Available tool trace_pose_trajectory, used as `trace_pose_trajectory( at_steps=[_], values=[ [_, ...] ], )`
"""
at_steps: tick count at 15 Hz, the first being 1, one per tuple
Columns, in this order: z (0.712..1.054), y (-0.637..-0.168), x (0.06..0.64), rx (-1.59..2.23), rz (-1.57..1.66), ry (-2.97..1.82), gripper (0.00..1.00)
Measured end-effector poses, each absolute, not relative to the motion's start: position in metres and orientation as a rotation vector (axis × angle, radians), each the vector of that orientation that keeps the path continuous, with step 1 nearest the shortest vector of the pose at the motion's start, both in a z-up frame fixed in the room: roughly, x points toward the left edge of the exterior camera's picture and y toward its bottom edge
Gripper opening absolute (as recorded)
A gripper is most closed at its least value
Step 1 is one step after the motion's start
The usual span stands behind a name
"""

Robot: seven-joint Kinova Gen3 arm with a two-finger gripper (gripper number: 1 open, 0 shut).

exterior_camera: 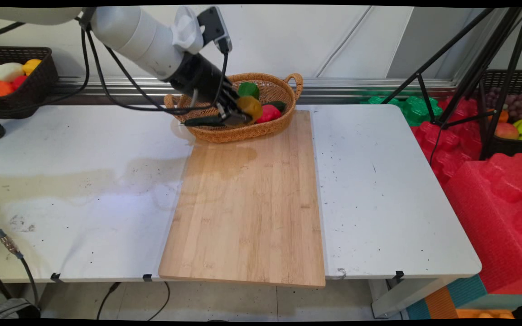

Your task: Place the picked object on the cutting board

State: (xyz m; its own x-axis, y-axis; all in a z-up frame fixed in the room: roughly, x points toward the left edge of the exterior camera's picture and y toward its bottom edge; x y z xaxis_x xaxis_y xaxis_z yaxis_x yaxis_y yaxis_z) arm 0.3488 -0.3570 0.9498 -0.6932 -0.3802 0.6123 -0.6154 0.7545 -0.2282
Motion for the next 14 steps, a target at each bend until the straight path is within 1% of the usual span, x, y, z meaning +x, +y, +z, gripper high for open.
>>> trace_pose_trajectory(
  at_steps=[2, 5, 14],
  values=[
    [0.944, -0.352, 0.345, 0.749, 0.548, -2.414, 0.0],
    [0.926, -0.353, 0.339, 0.758, 0.51, -2.444, 0.0],
    [0.867, -0.379, 0.324, 0.775, 0.417, -2.534, 0.0]
  ],
)
